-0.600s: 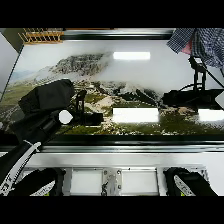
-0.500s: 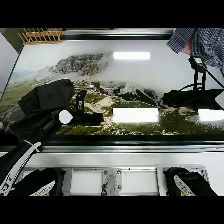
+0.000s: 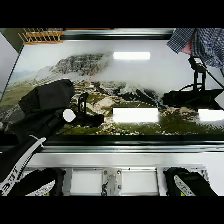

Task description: Fold the clothes and pants, and hang the long-sleeved shirts on hangers.

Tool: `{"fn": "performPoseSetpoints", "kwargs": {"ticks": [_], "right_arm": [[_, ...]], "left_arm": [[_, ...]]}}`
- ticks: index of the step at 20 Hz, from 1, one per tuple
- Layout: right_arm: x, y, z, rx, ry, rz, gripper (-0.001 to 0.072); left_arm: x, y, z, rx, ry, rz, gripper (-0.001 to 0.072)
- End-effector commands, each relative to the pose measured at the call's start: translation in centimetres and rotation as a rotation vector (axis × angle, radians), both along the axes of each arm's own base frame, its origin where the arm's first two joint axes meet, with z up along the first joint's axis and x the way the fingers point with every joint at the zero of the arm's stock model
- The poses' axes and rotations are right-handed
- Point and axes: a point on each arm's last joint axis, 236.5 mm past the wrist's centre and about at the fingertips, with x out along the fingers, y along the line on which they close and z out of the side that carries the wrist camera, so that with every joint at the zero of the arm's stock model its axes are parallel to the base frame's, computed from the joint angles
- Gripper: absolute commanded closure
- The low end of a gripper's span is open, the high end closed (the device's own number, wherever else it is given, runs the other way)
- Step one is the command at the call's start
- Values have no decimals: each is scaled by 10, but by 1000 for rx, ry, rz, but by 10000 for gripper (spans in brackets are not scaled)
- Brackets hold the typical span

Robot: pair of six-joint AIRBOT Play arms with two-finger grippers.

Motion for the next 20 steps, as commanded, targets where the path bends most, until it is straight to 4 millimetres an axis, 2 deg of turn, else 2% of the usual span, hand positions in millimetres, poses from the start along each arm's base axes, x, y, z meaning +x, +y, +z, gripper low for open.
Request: {"fn": "performPoseSetpoints", "kwargs": {"ticks": [1,4,5,6,7,9,11,13,16,18,20], "right_arm": [[0,0,0,1,1,1,689],[0,0,0,1,1,1,689],[0,0,0,0,1,1,689],[0,0,0,1,1,1,689],[0,0,0,1,1,1,689],[0,0,0,1,1,1,689],[0,0,0,0,1,1,689],[0,0,0,0,1,1,689],[0,0,0,1,1,1,689],[0,0,0,0,1,1,689],[0,0,0,1,1,1,689]], "left_arm": [[31,39,19,64,-14,17,704],[86,101,67,80,-114,125,703],[103,123,82,80,-150,179,565],[116,144,95,80,-181,233,60],[128,165,105,94,-223,277,17],[140,208,104,215,-277,300,18],[142,235,80,355,-240,279,18],[142,237,47,442,-179,228,18],[143,224,-2,573,-124,97,18],[144,225,-21,677,-111,61,18],[146,226,-29,736,-114,38,18]]}}
